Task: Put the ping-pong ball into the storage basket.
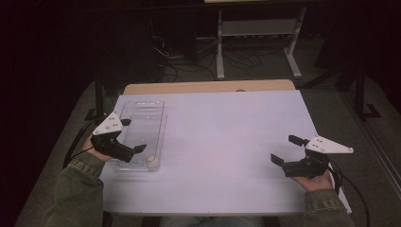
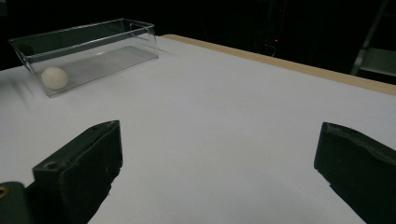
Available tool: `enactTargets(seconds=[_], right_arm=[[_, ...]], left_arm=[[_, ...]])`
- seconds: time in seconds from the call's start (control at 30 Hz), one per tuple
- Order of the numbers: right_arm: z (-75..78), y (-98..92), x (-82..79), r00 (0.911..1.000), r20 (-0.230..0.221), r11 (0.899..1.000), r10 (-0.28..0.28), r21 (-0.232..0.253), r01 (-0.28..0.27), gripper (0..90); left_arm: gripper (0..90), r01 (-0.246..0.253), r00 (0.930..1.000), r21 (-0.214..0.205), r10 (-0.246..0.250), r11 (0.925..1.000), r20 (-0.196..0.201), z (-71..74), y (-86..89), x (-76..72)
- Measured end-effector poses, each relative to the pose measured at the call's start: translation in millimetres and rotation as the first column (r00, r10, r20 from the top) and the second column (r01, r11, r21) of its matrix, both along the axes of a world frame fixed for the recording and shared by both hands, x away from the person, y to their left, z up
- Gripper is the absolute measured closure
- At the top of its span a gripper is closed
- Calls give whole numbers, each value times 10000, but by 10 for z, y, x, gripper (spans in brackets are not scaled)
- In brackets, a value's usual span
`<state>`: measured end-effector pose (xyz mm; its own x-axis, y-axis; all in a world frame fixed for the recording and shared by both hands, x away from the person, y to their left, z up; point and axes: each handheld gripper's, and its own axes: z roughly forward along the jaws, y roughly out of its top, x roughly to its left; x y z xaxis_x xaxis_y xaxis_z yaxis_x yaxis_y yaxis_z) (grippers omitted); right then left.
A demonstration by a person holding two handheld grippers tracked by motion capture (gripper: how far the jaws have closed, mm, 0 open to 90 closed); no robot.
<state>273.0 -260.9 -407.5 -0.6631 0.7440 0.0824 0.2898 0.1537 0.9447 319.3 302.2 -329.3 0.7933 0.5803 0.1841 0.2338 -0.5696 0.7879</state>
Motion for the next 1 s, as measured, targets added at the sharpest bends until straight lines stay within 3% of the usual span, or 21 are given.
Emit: enactTargets(seconds=[0.27, 0.47, 0.57, 0.73, 0.83, 0.93, 1.0], right_arm=[[1, -1, -1, 10000, 4, 10000, -17, 2, 17, 5], [2, -2, -3, 10000, 14, 10000, -40, 10, 40, 5], [4, -2, -6, 10000, 11, 10000, -40, 7, 40, 5], [5, -3, -7, 10000, 33, 10000, -69, 22, 69, 5], [7, -5, -8, 10000, 66, 10000, -65, 26, 65, 5], [5, -5, -7, 10000, 48, 10000, -77, 42, 77, 5], [7, -4, -10, 9999, 70, 10000, -81, 58, 81, 5]], left_arm=[[0, -296, 9994, -466, 303, 9985, 145, -59, 56, -50], [0, -636, 9973, -1237, 676, 9903, 280, -110, 154, -100], [0, -810, 9958, -1357, 859, 9874, 302, -136, 188, -126], [0, -1129, 9912, -2020, 1245, 9728, 455, -197, 258, -193], [0, -1345, 9880, -2175, 1476, 9667, 448, -251, 293, -224], [0, -1576, 9828, -2273, 1751, 9610, 590, -302, 311, -260], [0, -1774, 9751, -2498, 2044, 9519, 865, -328, 317, -295]])
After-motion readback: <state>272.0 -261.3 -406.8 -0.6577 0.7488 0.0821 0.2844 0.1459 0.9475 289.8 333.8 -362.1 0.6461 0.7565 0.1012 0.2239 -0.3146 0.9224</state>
